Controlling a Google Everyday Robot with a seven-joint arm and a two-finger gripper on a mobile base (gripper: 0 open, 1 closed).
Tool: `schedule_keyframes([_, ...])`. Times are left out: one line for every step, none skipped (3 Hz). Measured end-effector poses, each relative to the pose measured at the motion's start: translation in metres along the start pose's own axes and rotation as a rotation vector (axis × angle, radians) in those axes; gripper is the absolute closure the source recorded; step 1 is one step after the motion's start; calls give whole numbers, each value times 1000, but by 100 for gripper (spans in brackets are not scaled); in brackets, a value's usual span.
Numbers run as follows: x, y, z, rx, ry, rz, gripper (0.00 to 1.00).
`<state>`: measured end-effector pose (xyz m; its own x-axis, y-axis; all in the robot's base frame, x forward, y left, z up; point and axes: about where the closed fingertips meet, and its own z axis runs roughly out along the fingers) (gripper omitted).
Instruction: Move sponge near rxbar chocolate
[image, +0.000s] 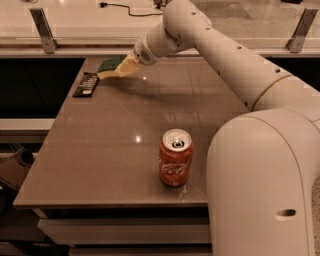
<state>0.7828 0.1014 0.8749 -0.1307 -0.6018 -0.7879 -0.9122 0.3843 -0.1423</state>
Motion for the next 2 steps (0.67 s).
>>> schedule_keyframes([0, 2, 3, -5, 1, 0, 12])
schedule_keyframes([1, 3, 6, -10, 3, 0, 0])
